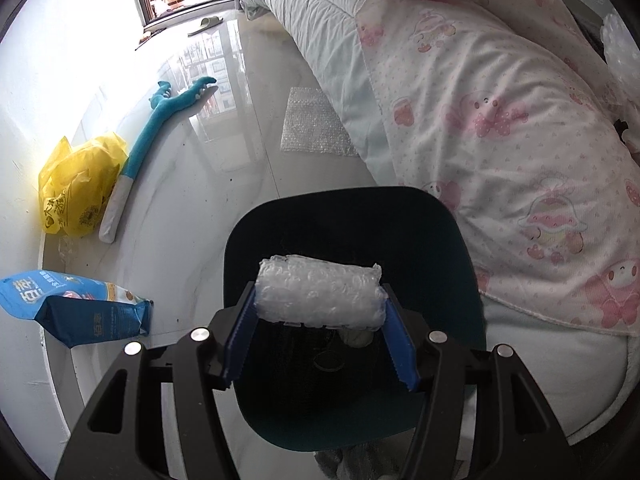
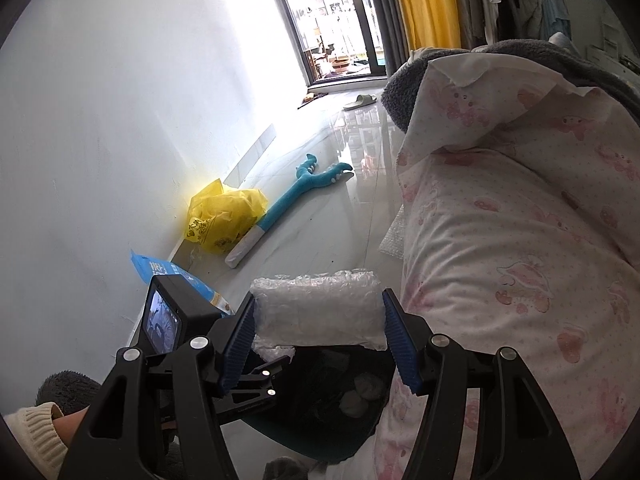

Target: Collect trash

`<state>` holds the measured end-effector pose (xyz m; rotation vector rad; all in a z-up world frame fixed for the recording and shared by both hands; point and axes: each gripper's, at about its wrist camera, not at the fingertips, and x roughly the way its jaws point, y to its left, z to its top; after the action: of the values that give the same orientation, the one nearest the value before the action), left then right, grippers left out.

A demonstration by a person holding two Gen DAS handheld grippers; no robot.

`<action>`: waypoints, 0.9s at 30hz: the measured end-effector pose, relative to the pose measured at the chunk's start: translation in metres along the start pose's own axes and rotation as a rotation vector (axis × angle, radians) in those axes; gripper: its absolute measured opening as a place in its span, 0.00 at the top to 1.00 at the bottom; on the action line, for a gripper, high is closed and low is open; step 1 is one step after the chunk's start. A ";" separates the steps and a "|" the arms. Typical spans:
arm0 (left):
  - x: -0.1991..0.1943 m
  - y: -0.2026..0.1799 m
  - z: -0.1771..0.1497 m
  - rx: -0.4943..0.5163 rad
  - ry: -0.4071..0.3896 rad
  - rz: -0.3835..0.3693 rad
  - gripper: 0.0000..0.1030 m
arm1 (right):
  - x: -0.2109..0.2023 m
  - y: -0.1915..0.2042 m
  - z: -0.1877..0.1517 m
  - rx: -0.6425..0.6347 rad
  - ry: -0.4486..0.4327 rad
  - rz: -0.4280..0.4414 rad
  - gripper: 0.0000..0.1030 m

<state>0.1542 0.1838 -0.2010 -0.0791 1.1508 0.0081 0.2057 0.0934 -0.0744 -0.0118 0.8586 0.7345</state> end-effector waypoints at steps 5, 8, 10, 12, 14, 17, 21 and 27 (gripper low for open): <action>0.006 0.015 -0.011 -0.009 0.056 -0.006 0.22 | 0.016 0.012 0.000 -0.014 0.027 0.001 0.40; 0.003 0.023 -0.016 -0.010 0.053 -0.008 0.19 | 0.027 0.019 0.000 -0.026 0.048 -0.003 0.40; -0.002 0.027 -0.017 -0.013 0.041 -0.010 0.14 | 0.036 0.023 -0.001 -0.038 0.068 -0.011 0.40; -0.009 0.033 -0.017 -0.020 0.013 -0.018 0.11 | 0.046 0.025 -0.001 -0.049 0.088 -0.020 0.40; -0.017 0.040 -0.018 -0.036 -0.016 -0.022 0.09 | 0.056 0.026 -0.002 -0.051 0.112 -0.024 0.40; -0.029 0.053 -0.019 -0.069 -0.050 -0.014 0.09 | 0.072 0.026 -0.007 -0.060 0.154 -0.040 0.40; -0.046 0.068 -0.021 -0.099 -0.107 0.003 0.09 | 0.091 0.026 -0.015 -0.078 0.211 -0.067 0.40; -0.076 0.076 -0.019 -0.106 -0.207 -0.005 0.09 | 0.119 0.024 -0.025 -0.083 0.295 -0.092 0.40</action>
<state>0.1020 0.2612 -0.1441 -0.1708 0.9425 0.0714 0.2252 0.1732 -0.1668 -0.2369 1.1007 0.6908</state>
